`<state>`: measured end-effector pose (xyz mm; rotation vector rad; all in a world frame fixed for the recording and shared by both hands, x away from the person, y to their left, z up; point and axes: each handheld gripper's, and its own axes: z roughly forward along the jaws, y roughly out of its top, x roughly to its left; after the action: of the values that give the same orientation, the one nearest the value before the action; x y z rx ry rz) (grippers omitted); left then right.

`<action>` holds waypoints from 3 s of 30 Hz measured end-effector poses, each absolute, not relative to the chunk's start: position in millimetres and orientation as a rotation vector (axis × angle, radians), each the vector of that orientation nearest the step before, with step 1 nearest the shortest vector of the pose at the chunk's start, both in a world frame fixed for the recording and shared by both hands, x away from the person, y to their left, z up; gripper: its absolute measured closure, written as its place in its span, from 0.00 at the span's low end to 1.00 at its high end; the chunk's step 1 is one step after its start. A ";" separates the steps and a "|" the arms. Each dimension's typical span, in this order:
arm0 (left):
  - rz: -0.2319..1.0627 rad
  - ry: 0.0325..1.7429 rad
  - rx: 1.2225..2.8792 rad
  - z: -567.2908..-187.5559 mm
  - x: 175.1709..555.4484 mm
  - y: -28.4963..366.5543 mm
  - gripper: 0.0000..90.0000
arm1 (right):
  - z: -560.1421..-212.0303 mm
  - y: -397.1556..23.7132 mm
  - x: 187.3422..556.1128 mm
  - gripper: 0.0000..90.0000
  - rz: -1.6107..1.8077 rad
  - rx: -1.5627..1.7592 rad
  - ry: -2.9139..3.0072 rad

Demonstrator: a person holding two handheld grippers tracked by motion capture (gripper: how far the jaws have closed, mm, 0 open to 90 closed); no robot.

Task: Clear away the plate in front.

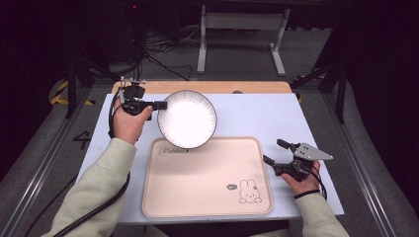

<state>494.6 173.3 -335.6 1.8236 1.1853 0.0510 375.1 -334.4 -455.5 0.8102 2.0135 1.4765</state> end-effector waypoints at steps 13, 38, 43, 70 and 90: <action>-0.001 1.101 1.840 -343.3 466.7 169.1 0.93 | -455.6 -334.5 375.2 0.17 1.482 0.808 2.013; -0.077 1.045 1.937 -356.3 449.3 159.3 0.93 | -455.5 -334.4 375.1 0.17 1.478 0.804 2.017; -0.132 1.035 1.974 -363.4 450.8 152.5 0.93 | -455.5 -334.3 374.9 0.17 1.477 0.806 2.018; -0.273 0.998 2.127 -386.5 450.6 119.5 0.93 | -455.4 -334.2 374.8 0.18 1.476 0.798 2.021; -0.351 0.987 2.140 -404.2 453.0 103.1 0.93 | -455.4 -334.6 374.6 0.18 1.483 0.800 2.017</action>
<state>453.0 103.1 -404.2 2.1404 0.9867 -0.3511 374.6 -334.6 -455.4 0.7997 2.0174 1.4825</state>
